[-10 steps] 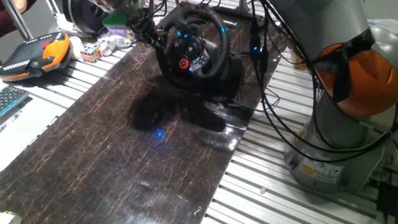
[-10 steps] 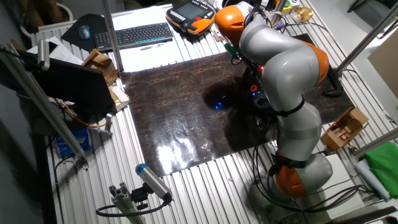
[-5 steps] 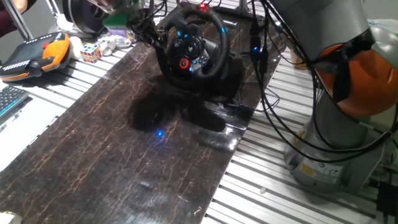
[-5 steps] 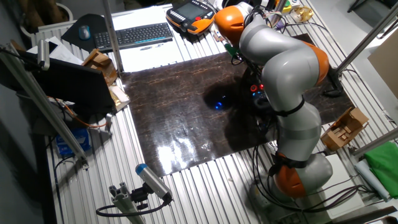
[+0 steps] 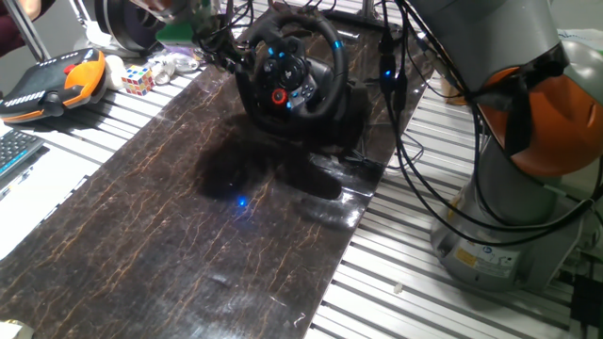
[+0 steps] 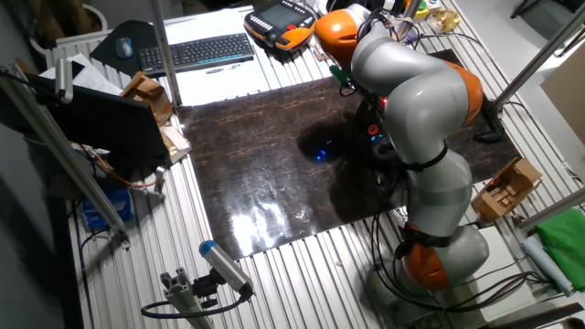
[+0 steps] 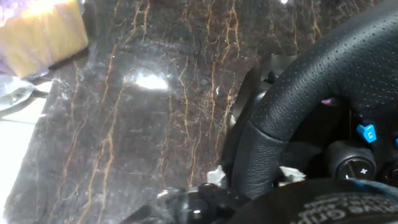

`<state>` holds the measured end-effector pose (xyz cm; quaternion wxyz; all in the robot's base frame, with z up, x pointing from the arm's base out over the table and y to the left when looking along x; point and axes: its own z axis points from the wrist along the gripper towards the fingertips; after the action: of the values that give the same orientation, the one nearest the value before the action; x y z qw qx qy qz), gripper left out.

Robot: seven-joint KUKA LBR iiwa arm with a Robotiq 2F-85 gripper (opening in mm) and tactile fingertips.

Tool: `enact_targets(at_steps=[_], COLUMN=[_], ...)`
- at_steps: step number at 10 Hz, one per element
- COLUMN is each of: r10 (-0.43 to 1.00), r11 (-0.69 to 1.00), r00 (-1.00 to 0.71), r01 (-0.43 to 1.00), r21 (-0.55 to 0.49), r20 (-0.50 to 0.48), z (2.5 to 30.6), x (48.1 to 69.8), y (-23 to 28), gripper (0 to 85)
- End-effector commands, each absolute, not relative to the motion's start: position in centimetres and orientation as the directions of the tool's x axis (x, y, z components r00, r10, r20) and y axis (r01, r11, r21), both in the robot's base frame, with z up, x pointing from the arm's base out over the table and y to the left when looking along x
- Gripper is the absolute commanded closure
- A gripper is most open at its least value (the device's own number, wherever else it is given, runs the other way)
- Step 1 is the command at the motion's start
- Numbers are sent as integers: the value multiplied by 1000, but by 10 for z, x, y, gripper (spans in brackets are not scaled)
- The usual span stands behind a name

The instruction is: Rotate the steering wheel 90 degrees clockwise

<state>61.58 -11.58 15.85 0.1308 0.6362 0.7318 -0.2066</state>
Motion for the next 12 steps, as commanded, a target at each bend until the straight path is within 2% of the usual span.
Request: enact_targets(at_steps=[1,6,12], r10=[877,845,836], r11=[106,210,215], r00=[-156,-290,-289], r01=[985,953,955], r21=[-134,-220,-206], r20=[-453,-450,-467], z=[158,151,153], x=[616,619,617], y=[-115,-100,-104], gripper=[0,0,0])
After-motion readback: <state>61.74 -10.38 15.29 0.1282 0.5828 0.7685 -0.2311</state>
